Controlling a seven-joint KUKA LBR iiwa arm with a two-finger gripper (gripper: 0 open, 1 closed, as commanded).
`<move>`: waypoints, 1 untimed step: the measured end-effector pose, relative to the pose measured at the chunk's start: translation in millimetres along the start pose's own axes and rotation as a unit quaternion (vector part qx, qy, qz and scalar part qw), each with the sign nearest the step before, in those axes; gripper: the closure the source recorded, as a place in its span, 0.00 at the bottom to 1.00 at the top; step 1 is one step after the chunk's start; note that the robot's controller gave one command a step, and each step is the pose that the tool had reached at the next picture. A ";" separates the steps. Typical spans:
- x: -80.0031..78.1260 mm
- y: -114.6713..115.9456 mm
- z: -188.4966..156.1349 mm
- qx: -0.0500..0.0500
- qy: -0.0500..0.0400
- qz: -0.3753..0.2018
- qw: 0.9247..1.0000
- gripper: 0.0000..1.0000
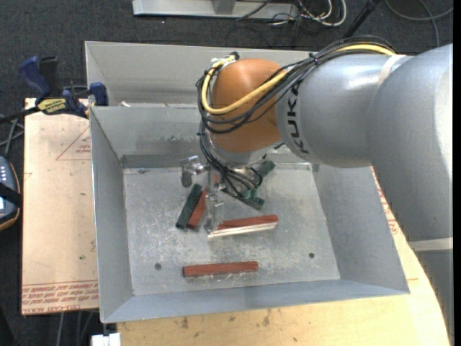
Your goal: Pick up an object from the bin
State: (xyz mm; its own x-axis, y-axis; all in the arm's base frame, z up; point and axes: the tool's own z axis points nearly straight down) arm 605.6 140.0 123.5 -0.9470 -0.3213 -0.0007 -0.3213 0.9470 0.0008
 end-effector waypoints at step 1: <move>5.2 -33.6 51.1 0.000 -0.004 -0.153 0.988 1.00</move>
Offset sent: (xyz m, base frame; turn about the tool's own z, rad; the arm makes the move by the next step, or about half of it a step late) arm 0.0000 0.0000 0.0000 0.0000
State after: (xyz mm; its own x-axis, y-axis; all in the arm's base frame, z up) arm 611.5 106.6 72.4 -0.8053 -0.5928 -0.0095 -0.5928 0.8053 -0.0009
